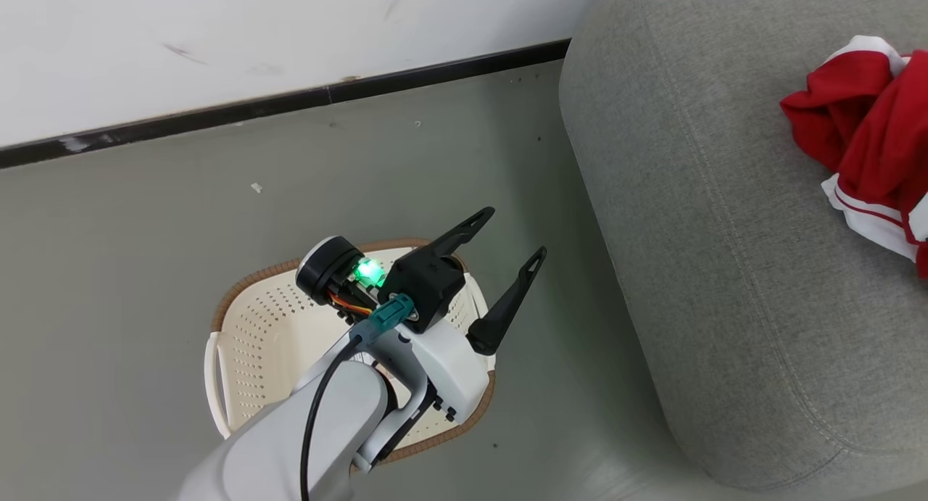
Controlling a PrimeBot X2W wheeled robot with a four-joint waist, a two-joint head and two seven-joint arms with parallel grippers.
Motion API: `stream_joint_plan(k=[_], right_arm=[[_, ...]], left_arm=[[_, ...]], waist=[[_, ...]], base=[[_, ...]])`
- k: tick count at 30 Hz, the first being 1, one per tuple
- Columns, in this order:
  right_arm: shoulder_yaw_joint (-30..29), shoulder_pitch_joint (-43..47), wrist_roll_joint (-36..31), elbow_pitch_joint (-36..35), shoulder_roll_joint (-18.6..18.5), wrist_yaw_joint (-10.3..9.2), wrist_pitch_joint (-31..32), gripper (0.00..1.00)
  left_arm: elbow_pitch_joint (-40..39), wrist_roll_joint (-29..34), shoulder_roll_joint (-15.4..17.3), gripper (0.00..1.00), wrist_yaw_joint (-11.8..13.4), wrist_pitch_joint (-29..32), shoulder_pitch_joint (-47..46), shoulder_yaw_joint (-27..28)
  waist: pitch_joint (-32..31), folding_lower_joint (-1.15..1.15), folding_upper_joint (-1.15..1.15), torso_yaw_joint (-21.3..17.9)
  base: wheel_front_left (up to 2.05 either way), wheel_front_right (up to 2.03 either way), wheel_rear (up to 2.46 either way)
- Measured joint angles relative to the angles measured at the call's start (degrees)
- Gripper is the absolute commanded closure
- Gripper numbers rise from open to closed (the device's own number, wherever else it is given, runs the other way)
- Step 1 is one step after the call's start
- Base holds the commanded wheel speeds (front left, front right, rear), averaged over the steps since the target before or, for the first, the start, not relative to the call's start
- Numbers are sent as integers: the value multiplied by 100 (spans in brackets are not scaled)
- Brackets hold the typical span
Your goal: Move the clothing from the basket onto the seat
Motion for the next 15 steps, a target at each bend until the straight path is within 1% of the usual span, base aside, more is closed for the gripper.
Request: stream_joint_plan(k=[4, 9, 15], right_arm=[[12, 0, -36, 10, -41, 0, -60, 0], [71, 16, -120, 104, 127, 0, -118, 0], [36, 169, -101, 21, 219, 0, -176, 0]], left_arm=[[-1, 0, 20, 0, 0, -1, -27, 26], [116, 0, 156, 0, -1, -63, -27, 116], [223, -40, 168, 0, -20, -119, -23, 149]], waist=[[76, 0, 0, 31], [86, 0, 0, -48], [15, 0, 0, -169]], base=[[0, 0, 0], [0, 0, 0], [0, 0, 0]])
